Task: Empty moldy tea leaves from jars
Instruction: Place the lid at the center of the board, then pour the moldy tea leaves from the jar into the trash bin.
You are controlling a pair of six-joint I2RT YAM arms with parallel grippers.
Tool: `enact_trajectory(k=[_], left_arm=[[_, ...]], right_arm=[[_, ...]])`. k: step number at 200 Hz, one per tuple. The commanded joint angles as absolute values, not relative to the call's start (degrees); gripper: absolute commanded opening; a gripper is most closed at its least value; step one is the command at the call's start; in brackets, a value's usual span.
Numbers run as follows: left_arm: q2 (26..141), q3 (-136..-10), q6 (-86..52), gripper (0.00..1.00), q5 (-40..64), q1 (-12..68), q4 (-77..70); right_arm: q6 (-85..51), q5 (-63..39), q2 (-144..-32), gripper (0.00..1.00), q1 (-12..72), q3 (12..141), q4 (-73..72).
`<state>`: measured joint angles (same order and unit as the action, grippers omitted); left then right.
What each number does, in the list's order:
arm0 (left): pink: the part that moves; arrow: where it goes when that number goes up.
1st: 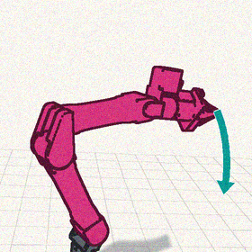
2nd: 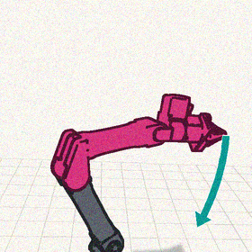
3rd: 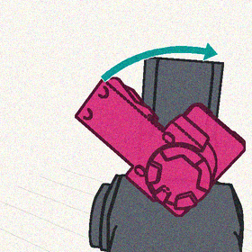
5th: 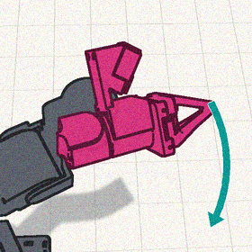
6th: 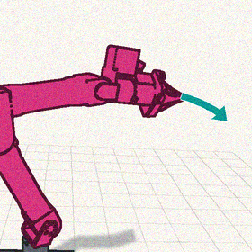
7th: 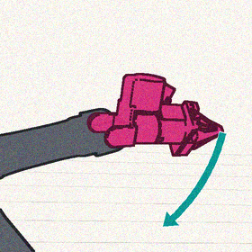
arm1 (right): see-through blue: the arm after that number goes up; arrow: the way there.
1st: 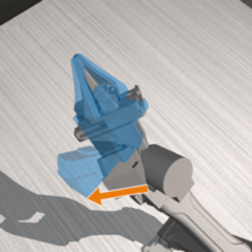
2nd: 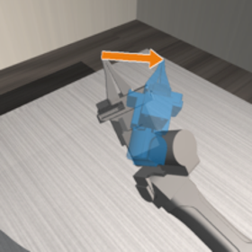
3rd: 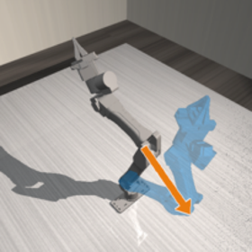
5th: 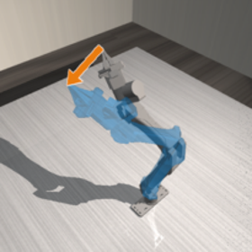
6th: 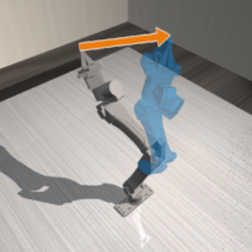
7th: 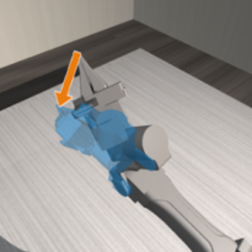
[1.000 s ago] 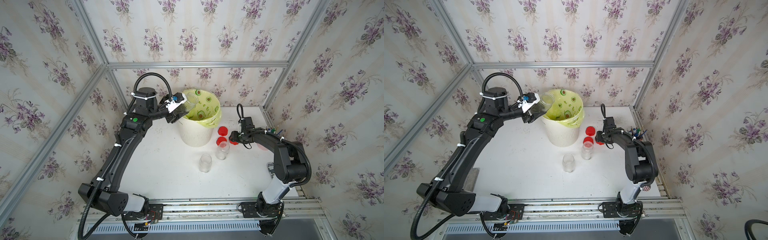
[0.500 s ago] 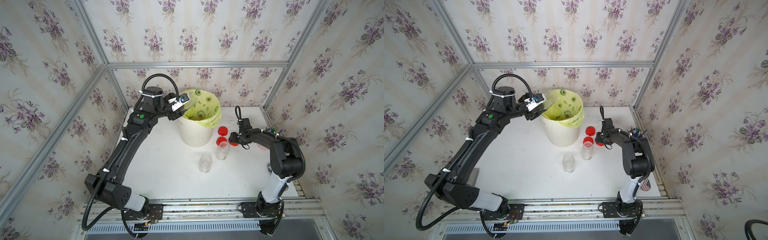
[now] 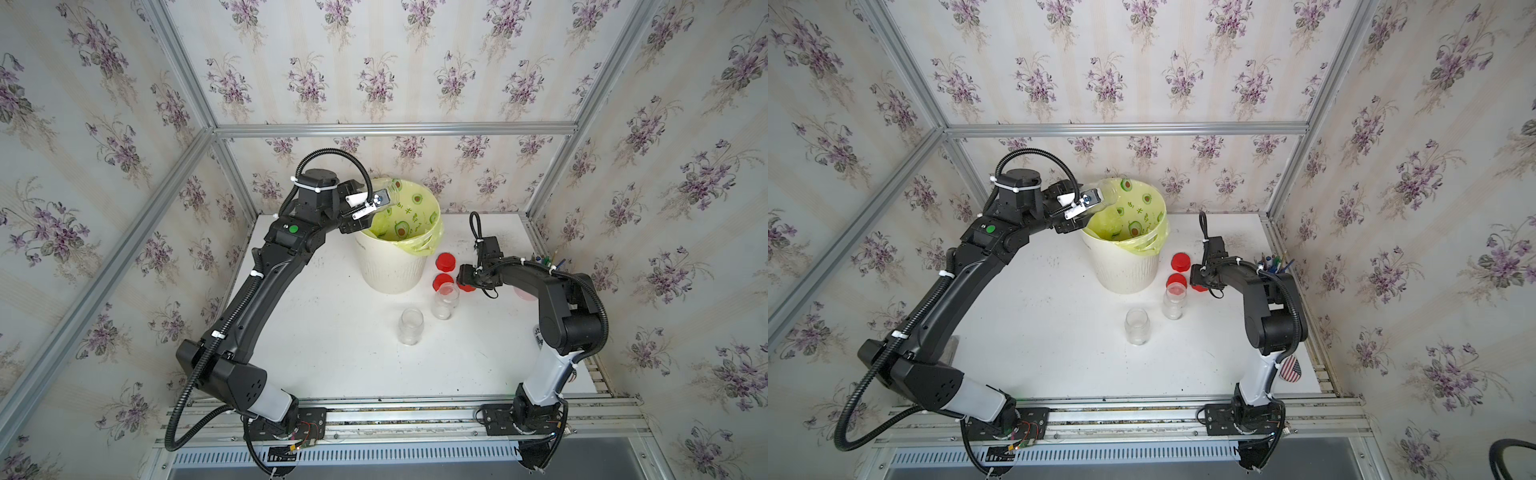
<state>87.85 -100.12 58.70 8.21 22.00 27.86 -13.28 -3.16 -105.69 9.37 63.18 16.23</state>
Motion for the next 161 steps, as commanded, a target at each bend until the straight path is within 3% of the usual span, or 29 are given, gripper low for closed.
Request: enact_trajectory(k=[1,104,161], left_arm=[[87.8,-100.8,63.3,0.62,5.4,22.1,26.6],[90.2,-101.3,81.4,0.57,-9.2,26.8,26.1],[91.2,-100.9,92.7,0.59,-15.0,28.4,21.8]], right_arm=[[-13.4,-3.9,-105.4,0.72,9.4,63.1,16.6],[-13.9,-7.1,-100.5,0.87,9.4,62.7,17.4],[-15.3,-9.6,-93.4,0.9,9.2,59.9,16.4]])
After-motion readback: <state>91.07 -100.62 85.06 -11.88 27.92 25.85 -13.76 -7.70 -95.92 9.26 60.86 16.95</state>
